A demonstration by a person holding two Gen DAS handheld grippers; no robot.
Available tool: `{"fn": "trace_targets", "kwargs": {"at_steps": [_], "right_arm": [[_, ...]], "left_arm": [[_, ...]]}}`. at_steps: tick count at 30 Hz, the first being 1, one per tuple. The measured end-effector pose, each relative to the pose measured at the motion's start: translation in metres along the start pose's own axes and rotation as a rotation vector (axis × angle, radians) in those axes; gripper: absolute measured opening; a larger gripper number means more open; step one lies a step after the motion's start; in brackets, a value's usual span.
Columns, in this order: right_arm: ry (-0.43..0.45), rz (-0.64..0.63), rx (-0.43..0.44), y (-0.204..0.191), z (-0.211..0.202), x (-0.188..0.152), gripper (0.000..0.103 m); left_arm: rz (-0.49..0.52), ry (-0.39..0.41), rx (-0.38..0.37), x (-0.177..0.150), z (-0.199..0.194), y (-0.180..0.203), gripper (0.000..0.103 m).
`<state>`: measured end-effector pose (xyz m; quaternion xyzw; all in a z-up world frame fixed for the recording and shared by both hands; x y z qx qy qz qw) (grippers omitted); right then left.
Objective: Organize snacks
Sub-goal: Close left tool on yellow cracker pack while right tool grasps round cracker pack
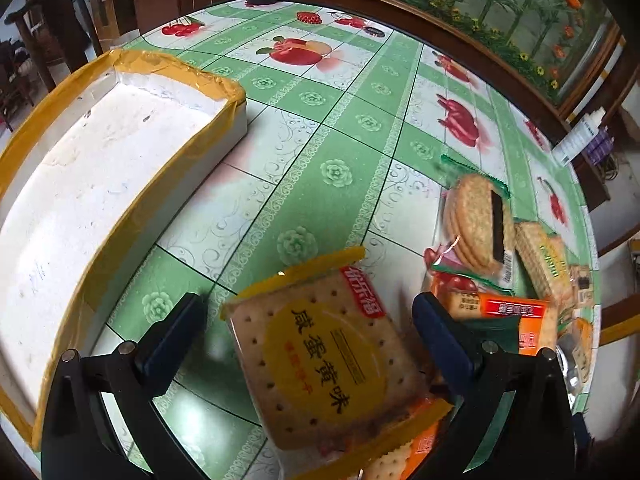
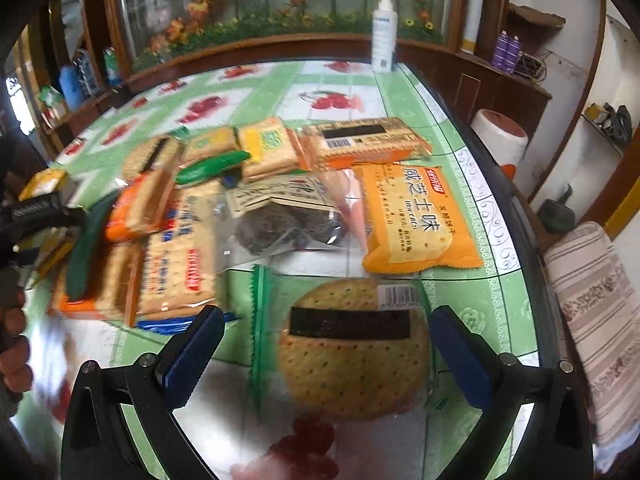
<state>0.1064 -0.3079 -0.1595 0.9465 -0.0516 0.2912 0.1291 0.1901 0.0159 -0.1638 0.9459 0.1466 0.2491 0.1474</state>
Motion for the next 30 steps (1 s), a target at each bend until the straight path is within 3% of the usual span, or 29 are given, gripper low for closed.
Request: {"fn": "trace_targets", "kwargs": {"at_steps": [6,12,15,17,27,30], "right_arm": [[-0.019,0.018,-0.014,0.008,0.007,0.000,0.103],[0.019,0.051,0.018,0.026,-0.004,-0.006,0.103],[-0.038,0.053,0.070,0.022,0.003,-0.011,0.103],[-0.065,0.025,0.074,0.013,0.010,-0.015,0.103],[-0.033,-0.022,0.037,0.000,0.010,-0.014,0.103],[-0.015,-0.012,0.041,0.002,0.007,-0.014,0.093]], "left_arm": [[0.142,-0.033,0.064,-0.010,0.005,0.003,0.103],[0.255,-0.049,0.035,-0.026,-0.005,0.000,0.103],[0.327,-0.048,0.012,-0.034,-0.011,0.001,0.103],[0.341,-0.057,-0.001,-0.036,-0.015,-0.002,0.103],[0.304,-0.059,0.004,-0.033,-0.018,-0.013,0.103],[0.294,-0.049,0.010,-0.032,-0.016,-0.012,0.103]]}}
Point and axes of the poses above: each gripper's, at about its wrist camera, not at the fingertips, and z roughly the way its jaws point, y to its right, x to its top, the point moved 6 cm from there along z, roughly the way its jaws point, and after that the axes turned 13 degrees about -x, right-handed, at the moved point
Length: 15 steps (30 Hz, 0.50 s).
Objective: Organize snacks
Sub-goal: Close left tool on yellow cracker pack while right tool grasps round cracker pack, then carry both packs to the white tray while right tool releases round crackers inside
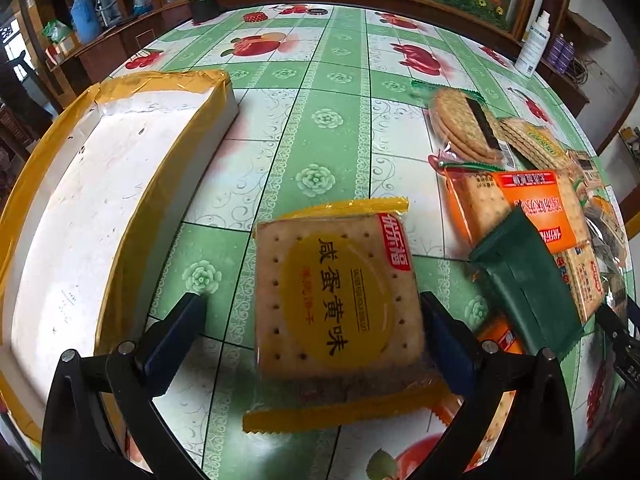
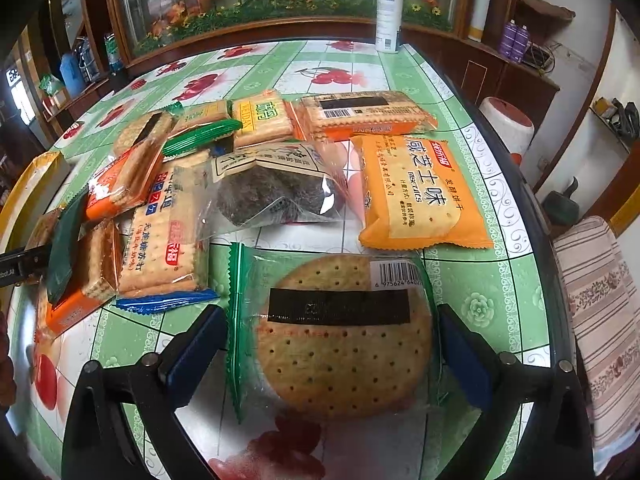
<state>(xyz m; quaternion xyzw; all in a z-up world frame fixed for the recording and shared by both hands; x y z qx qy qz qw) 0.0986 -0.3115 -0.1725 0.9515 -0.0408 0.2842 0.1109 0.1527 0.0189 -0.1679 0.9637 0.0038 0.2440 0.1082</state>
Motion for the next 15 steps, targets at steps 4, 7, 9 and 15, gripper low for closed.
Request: {"fn": "trace_targets", "kwargs": {"at_steps": [4,7,9,15], "right_arm": [[0.018,0.042,0.072,0.003,-0.007,0.001,0.083],[0.029,0.061,0.113,0.002,-0.013,0.000,0.083],[0.039,0.067,0.132,0.000,-0.017,-0.001,0.082],[0.103,0.083,0.174,-0.004,-0.043,0.000,0.082]], "left_arm": [[0.010,0.026,0.009,0.003,0.000,0.000,0.103],[0.034,0.062,-0.005,0.006,-0.004,0.003,0.081],[0.049,0.071,-0.011,0.007,-0.008,0.005,0.069],[0.081,0.118,-0.057,-0.001,-0.026,0.013,0.068]]}}
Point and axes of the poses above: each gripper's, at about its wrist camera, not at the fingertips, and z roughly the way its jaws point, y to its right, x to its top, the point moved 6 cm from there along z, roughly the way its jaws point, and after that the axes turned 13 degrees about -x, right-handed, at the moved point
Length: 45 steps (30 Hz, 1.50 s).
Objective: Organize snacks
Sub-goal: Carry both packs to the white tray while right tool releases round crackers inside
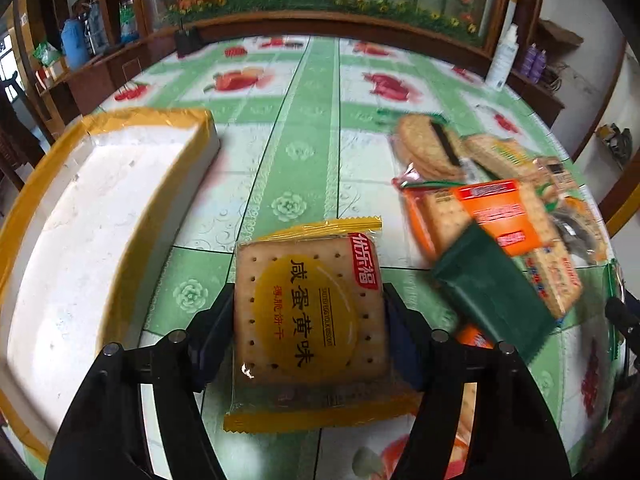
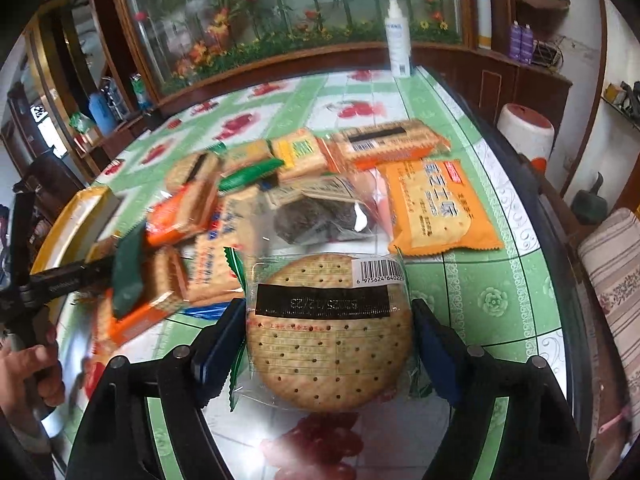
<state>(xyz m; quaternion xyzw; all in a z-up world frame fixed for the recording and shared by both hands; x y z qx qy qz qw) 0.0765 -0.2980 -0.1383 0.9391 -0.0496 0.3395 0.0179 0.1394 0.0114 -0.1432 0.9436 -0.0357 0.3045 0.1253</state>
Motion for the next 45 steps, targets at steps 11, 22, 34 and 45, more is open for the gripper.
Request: {"fn": "trace_targets", "kwargs": {"at_steps": [11,22,34,45], "right_arm": [[0.130,-0.079,0.122,-0.053,-0.062,0.019,0.082],[0.147,-0.263,0.346,-0.180,-0.084,0.024,0.082],[0.122,-0.383,0.548,-0.302,-0.088,0.030,0.082],[0.040,-0.448,0.622,-0.397,-0.056,0.030,0.081]], "left_arm": [[0.053,0.164,0.162,0.003,-0.083,-0.024,0.069],[-0.068,0.226,0.265,-0.013,-0.127,-0.098,0.069],[-0.189,0.231,0.321,-0.032,-0.137,-0.163,0.069],[-0.297,0.183,0.324,-0.047,-0.119,-0.210,0.069]]}}
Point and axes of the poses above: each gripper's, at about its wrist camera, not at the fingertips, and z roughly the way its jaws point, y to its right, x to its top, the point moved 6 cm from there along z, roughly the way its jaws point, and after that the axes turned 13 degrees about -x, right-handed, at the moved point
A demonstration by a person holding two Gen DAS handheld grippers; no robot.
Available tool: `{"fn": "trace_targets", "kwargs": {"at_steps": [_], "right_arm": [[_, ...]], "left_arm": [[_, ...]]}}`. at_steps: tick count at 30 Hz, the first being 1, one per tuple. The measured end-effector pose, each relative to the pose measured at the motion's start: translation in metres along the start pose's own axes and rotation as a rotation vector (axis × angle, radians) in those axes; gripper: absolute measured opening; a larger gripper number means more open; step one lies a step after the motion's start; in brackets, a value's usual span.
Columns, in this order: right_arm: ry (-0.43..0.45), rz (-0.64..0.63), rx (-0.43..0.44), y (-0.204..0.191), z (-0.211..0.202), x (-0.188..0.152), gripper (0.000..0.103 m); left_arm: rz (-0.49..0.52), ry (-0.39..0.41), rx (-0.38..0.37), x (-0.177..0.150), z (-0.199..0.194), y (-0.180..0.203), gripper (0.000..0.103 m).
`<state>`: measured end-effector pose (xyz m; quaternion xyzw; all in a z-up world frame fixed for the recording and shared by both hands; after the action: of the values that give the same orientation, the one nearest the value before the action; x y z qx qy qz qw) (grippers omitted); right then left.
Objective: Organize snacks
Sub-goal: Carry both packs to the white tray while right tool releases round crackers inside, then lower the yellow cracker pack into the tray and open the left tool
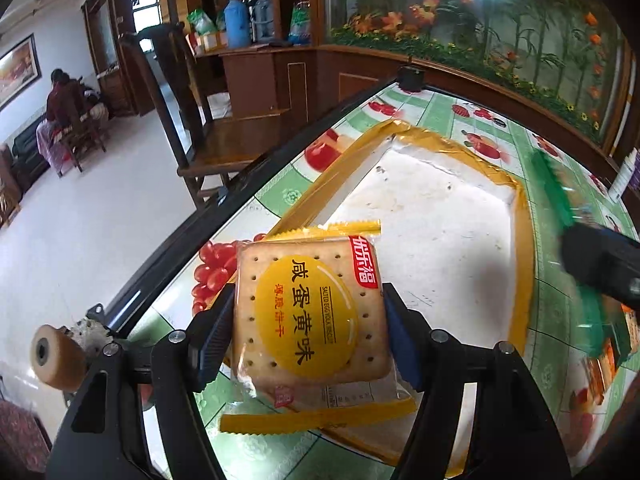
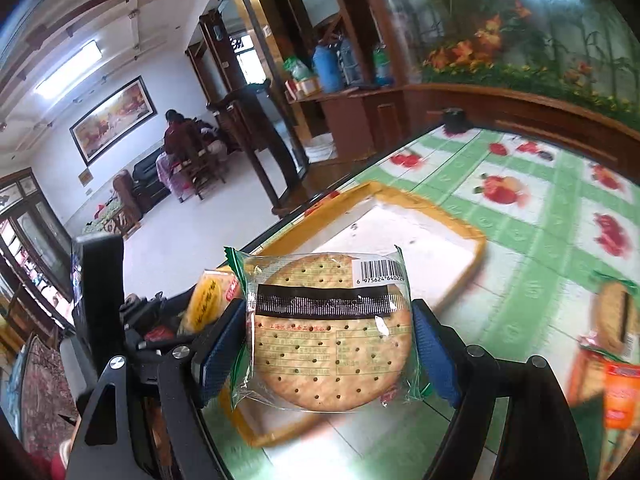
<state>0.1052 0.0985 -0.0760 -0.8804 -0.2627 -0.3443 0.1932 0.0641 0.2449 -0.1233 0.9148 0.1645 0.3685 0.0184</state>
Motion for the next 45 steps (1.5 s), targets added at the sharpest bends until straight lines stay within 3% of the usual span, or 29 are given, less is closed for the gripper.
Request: {"fn": "trace_targets", "kwargs": {"at_steps": [8,15,19,23,31,39,45], "right_arm": [[-0.072,0.009,-0.002,-0.009,0.054,-0.002,0.081],[-0.121,0.015,-0.019,-0.001,0.079,-0.007,0.081],[-0.118,0.014,-0.023,0.001,0.074,-0.006,0.082],[-0.067,0.040,-0.036,0.012,0.046,-0.002,0.083],[0.035,0.115,-0.112,0.060,-0.028,-0.012,0.088],[0.061,0.261,-0.284,0.155,-0.097,-0.074,0.092],[0.060,0.423,-0.376,0.224,-0.136,-0.117,0.092]], "left_arm": [[0.013,-0.016,-0.006,0.001,0.015,0.007,0.069],[-0.005,-0.083,-0.023,-0.004,0.031,0.008,0.069],[0.004,-0.080,0.011,-0.004,0.028,0.007,0.078],[0.019,-0.019,0.067,0.001,0.010,0.006,0.079],[0.025,0.047,0.020,0.008,-0.017,0.021,0.081],[0.133,0.046,-0.139,0.001,-0.031,0.088,0.083],[0.321,-0.030,-0.279,-0.025,-0.027,0.172,0.083]]}}
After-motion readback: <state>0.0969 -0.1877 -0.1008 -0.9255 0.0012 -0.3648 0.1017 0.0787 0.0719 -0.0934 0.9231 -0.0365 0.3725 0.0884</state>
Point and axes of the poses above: each gripper's, at about its wrist camera, not at the fingertips, and z roughly the way its jaws point, y to its right, x to its top, the point moved 6 cm from there along z, roughly the way its jaws point, and after that the axes turned 13 degrees about -x, right-handed, at the moved point
